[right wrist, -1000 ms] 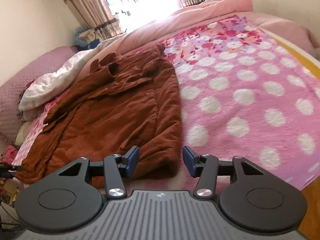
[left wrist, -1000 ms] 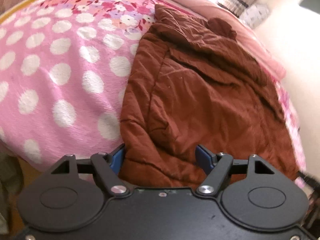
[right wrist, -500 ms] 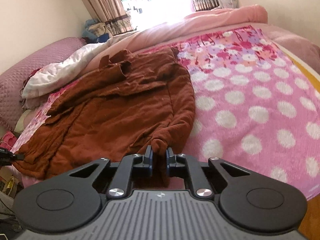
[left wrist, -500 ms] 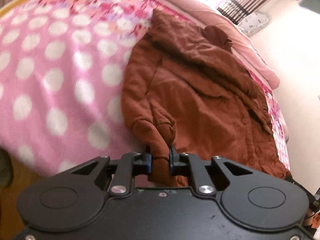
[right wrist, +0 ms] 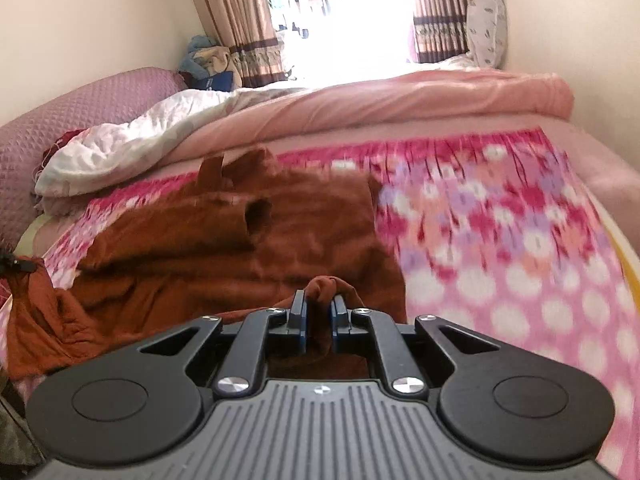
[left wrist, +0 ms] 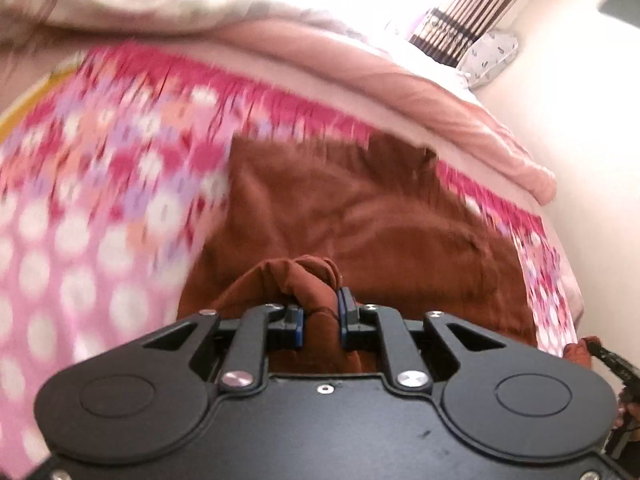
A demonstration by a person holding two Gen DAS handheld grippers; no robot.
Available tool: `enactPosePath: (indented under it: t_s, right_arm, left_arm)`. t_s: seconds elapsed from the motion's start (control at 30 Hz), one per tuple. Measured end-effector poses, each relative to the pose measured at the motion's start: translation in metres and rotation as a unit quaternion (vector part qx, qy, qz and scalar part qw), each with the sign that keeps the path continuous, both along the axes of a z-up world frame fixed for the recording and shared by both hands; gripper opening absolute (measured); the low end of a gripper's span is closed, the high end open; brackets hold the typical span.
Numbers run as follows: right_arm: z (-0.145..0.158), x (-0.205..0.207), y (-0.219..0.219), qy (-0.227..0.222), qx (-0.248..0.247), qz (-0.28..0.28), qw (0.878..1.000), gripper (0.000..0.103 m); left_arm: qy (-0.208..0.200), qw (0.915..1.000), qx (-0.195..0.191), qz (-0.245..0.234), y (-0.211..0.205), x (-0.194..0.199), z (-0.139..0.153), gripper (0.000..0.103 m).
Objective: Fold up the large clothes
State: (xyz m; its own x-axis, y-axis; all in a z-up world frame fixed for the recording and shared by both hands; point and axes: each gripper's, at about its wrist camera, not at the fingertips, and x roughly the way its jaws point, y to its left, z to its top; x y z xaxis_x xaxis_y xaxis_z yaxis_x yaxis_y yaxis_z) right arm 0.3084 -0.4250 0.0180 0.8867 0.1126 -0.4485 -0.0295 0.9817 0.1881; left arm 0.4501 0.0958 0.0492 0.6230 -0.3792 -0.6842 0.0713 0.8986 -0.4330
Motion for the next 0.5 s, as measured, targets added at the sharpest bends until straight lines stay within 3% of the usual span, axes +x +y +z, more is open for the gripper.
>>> enactPosePath:
  t_s: [0.17, 0.3, 0.4, 0.5]
  right_arm:
    - [0.046, 0.068, -0.013, -0.013, -0.022, -0.002, 1.000, 0.011]
    - [0.064, 0.142, -0.026, -0.009, -0.031, -0.013, 0.999, 0.011]
    - [0.056, 0.199, -0.037, 0.007, -0.027, -0.023, 0.999, 0.011]
    - [0.025, 0.261, -0.041, 0.042, -0.022, -0.019, 0.999, 0.011]
  left_arm:
    - [0.003, 0.9998, 0.006, 0.021, -0.005, 0.091, 0.020, 0.014]
    - [0.017, 0.9981, 0.039, 0.045, -0.012, 0.176, 0.017, 0.014]
    - [0.047, 0.9960, 0.057, 0.051, -0.019, 0.231, -0.008, 0.015]
    - [0.095, 0.9927, 0.053, 0.052, -0.023, 0.282, -0.045, 0.015]
